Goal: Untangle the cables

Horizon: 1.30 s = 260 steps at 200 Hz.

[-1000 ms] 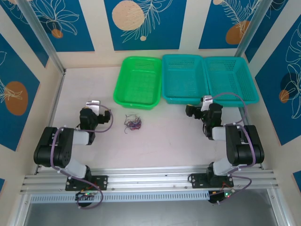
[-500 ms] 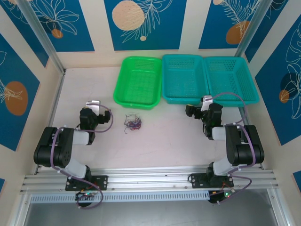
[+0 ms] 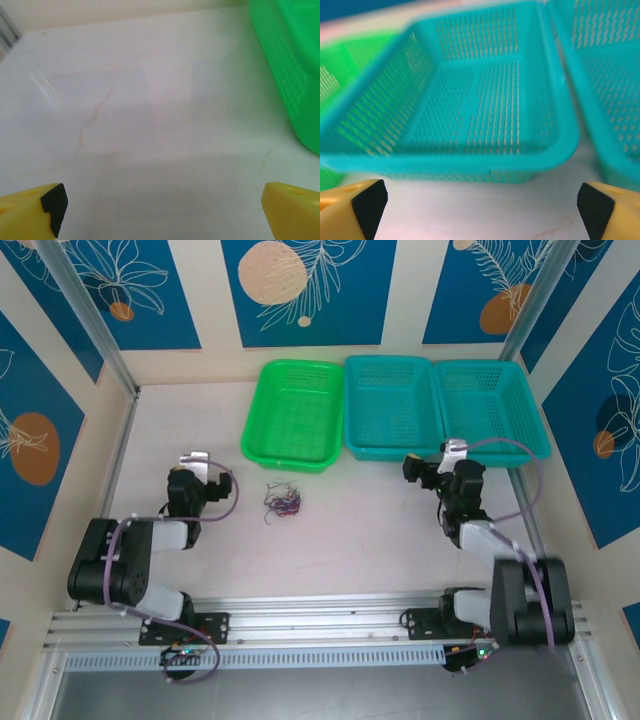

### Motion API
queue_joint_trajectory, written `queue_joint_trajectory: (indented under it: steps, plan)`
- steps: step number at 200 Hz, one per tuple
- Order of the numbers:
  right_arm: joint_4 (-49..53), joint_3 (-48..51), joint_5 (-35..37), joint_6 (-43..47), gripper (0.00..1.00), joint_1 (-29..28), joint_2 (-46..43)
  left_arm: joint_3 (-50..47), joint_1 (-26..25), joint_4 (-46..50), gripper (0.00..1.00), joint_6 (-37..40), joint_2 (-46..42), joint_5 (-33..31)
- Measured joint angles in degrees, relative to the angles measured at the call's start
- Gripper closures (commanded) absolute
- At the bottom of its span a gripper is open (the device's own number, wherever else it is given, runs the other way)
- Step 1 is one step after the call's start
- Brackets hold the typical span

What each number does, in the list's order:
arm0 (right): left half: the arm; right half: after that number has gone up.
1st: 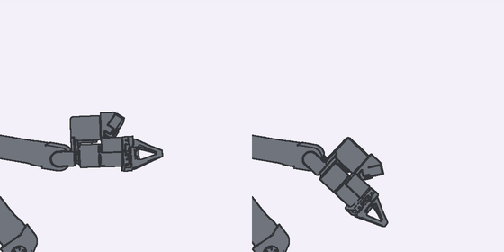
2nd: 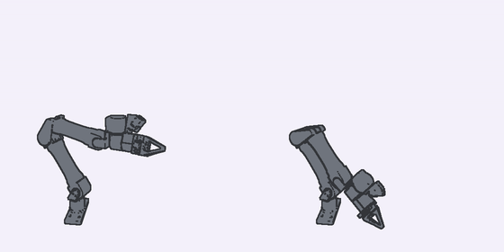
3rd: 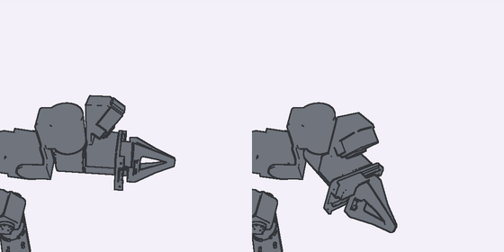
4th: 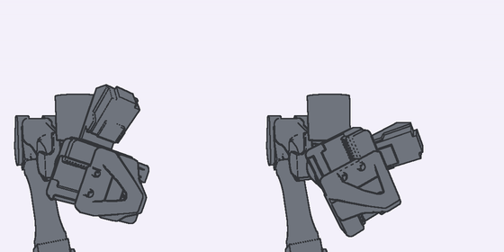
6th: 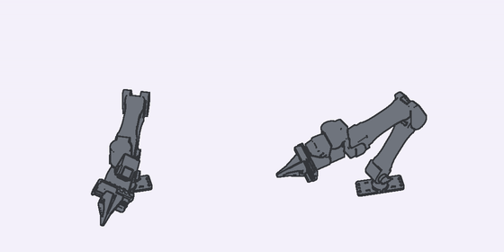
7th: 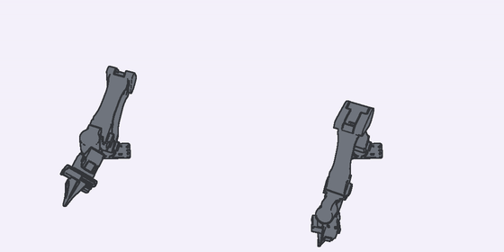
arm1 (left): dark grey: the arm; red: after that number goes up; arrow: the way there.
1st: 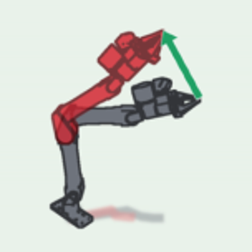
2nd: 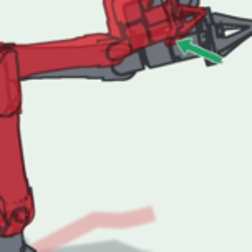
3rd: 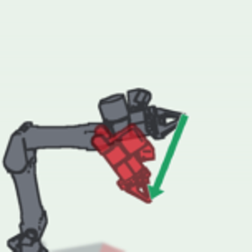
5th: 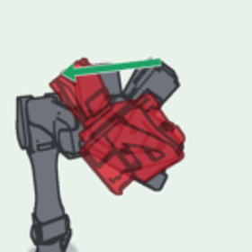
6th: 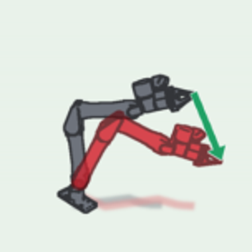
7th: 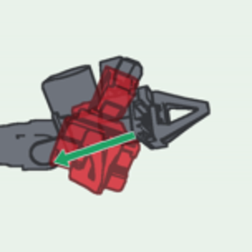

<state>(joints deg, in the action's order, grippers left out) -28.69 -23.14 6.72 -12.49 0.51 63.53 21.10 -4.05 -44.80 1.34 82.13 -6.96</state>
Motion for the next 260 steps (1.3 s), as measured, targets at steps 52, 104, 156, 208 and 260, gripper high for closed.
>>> queue_joint_trajectory:
  steps: [52,104,156,208,260]
  plan:
    - [30.69,-11.32,-6.29,-14.64,0.01,-3.63,-23.76,0.26,-1.01,15.69,0.0,-9.53,-24.5,-4.7]
    - [47.82,-16.04,-11.61,-25.29,0.01,-28.04,-19.87,9.35,-6.78,38.36,0.13,-29.86,-32.09,7.67]
    - [50.34,-16.72,0.31,-37.59,0.01,-49.59,-4.66,12.74,-17.49,49.62,0.15,-43.58,-22.16,14.75]
    - [43.01,-20.11,3.76,-44.52,0.01,-55.93,10.23,12.76,-18.62,47.56,0.45,-46.27,-10.03,15.89]
    - [42.12,-28.41,4.85,-44.74,0.01,-58.14,19.85,14.82,-18.64,42.27,0.63,-45.72,0.0,17.29]
